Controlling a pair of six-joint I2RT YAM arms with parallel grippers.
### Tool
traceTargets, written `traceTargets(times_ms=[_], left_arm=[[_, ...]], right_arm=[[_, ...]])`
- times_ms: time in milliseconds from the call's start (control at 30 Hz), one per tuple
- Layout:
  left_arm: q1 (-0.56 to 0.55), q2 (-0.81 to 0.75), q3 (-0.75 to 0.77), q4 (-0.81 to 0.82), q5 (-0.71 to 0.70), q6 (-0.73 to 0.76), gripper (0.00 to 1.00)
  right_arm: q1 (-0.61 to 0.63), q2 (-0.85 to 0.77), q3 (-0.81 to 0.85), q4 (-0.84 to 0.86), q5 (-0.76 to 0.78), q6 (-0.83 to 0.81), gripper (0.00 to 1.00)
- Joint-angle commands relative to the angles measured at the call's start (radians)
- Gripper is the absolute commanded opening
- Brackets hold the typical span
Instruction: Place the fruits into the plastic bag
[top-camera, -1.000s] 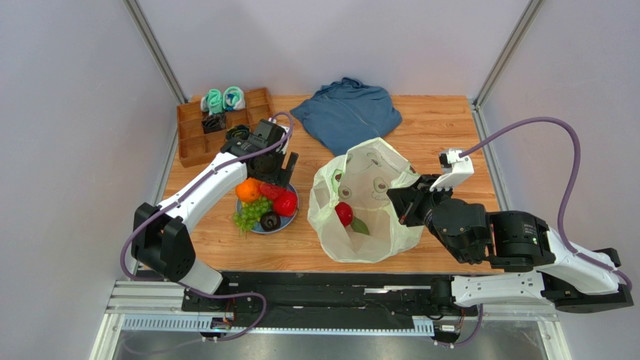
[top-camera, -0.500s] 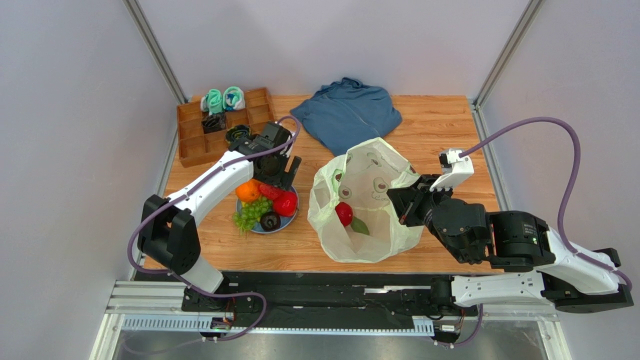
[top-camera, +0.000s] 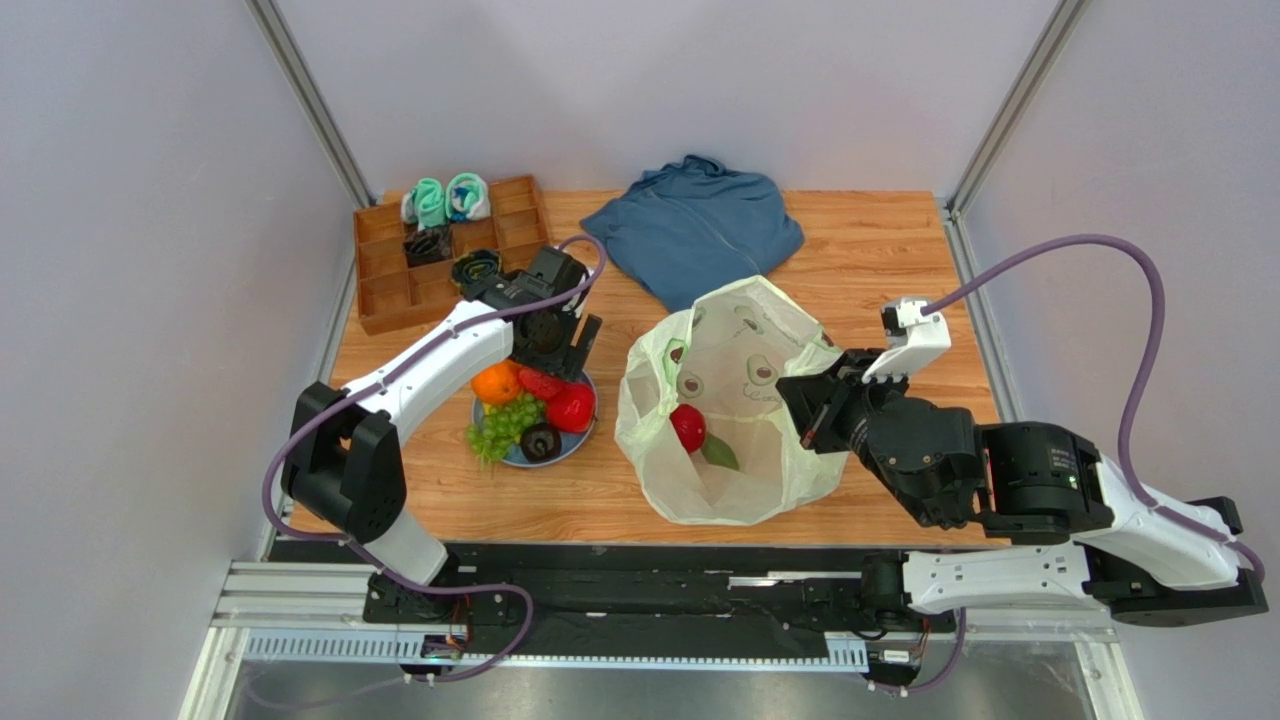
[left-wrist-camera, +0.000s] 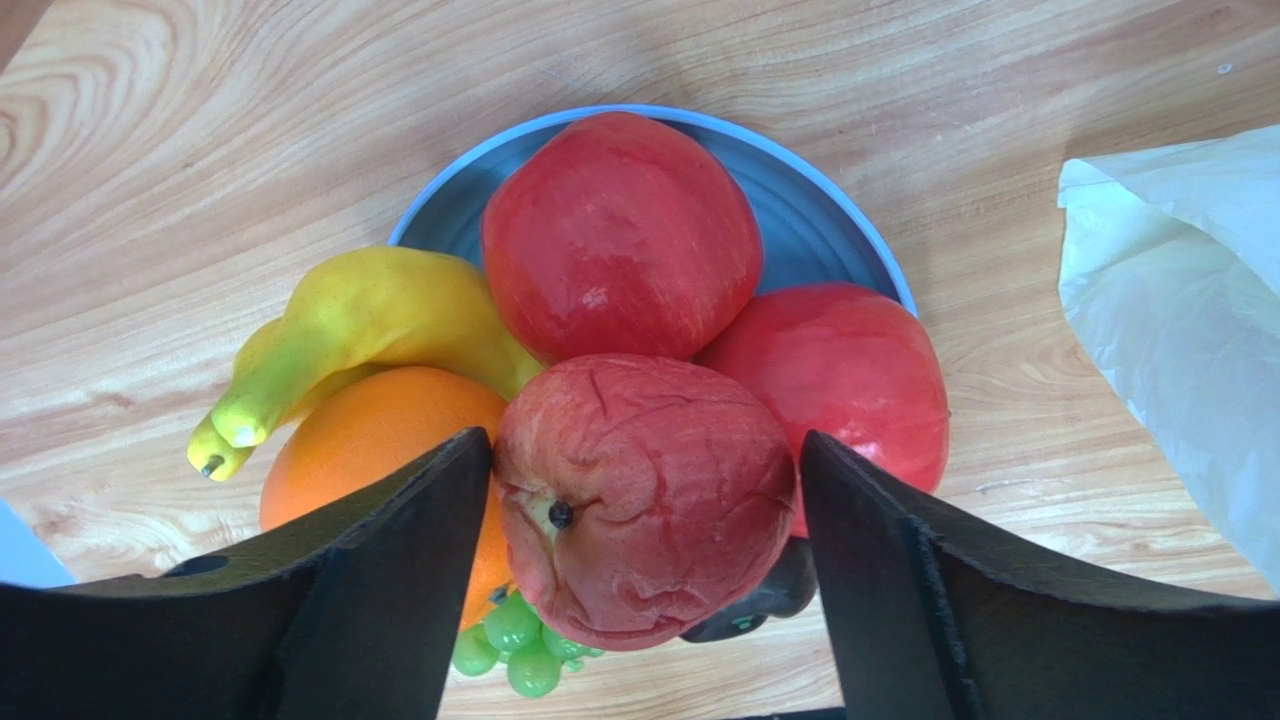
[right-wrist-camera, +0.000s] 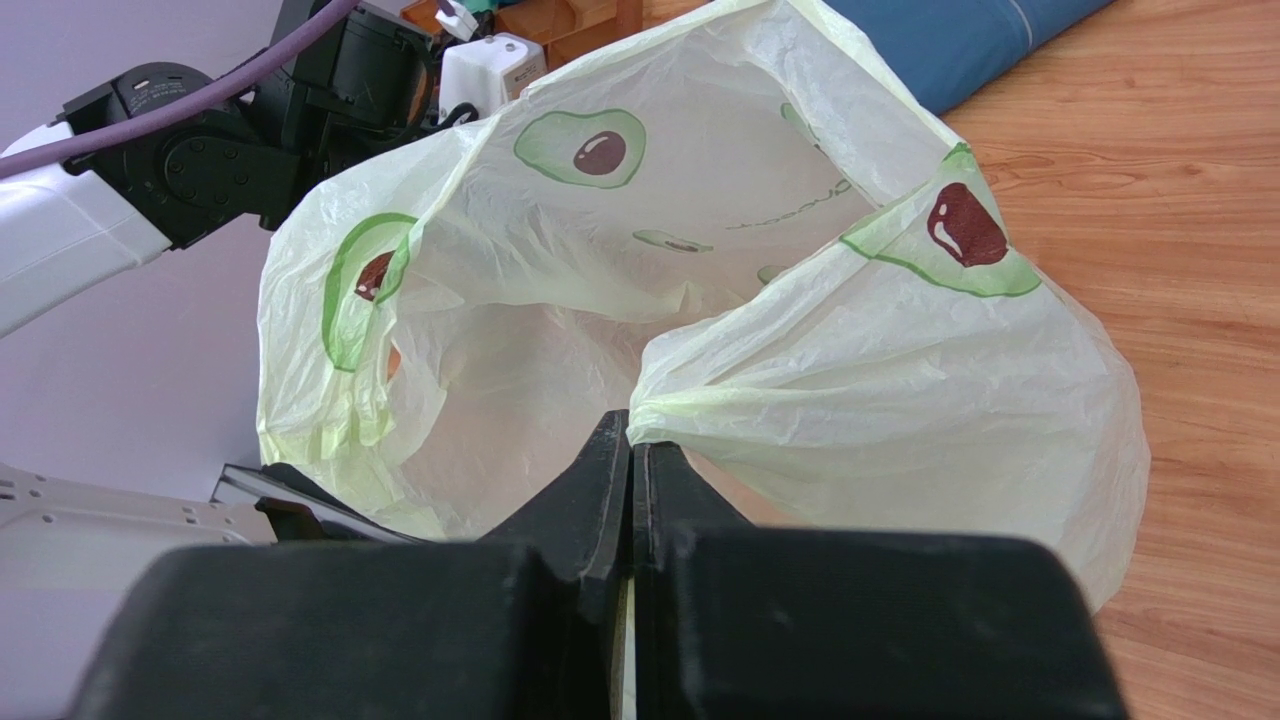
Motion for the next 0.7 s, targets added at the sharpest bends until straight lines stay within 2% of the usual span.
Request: traceTargets(times_ms=[0,267,667], left_arm=[[-0.010,0.009,0.020,0.017,-0.016,0.014,0.80],[-0.019,-0.001,0.022,0.017,-0.005,0.015,0.60],[-0.037,-0.072,0.077,-0.016,0.001,0.004,0.56]], right_arm=[[0.000,-0.013,0.021,0.005,0.038,0.022,0.00],[0.000,-0.023,0.017,-0.005,0.047,0.023,0.00],[0.000,-0.018,0.027,-0.011,0.058,0.019,0.00]])
